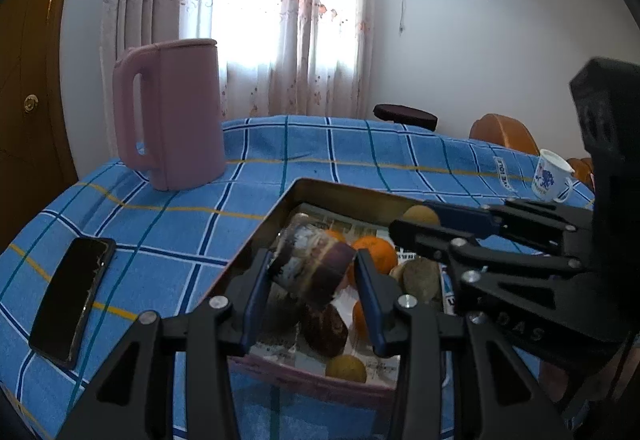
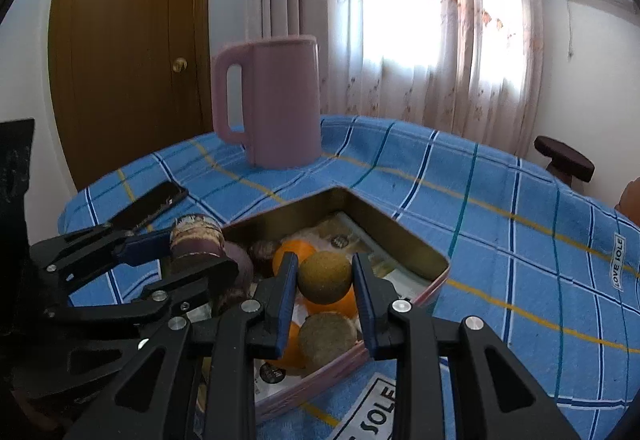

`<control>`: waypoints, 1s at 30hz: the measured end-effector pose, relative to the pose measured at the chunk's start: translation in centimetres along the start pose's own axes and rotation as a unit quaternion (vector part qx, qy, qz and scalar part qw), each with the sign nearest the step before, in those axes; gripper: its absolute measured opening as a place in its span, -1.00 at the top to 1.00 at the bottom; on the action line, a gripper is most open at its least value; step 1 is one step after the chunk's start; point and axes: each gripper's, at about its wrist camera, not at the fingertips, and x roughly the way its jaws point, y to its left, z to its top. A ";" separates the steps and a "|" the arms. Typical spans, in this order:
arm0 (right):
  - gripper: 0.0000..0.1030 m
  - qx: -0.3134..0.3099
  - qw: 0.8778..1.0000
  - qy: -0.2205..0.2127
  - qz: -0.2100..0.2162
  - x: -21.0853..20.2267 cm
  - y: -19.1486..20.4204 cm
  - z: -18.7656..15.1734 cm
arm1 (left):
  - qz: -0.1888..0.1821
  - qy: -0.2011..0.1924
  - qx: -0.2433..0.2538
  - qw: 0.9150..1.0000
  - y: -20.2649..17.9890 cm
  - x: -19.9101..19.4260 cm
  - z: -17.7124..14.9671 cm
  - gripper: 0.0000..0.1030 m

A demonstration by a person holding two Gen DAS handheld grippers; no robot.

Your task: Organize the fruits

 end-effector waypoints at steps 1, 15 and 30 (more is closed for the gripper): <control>0.43 -0.001 1.000 0.004 0.002 0.2 0.1 -0.1 | 0.001 0.001 0.000 1.000 0.1 0.0 -0.1 0.16; 0.08 0.021 0.999 0.041 0.028 1.1 -0.4 -0.4 | 0.007 0.010 -0.001 1.000 0.5 -0.4 -0.6 0.00; -0.22 0.026 0.999 -0.008 -0.022 -3.5 -0.9 -0.3 | 0.009 -0.057 -0.003 0.998 0.2 -4.9 0.6 -0.84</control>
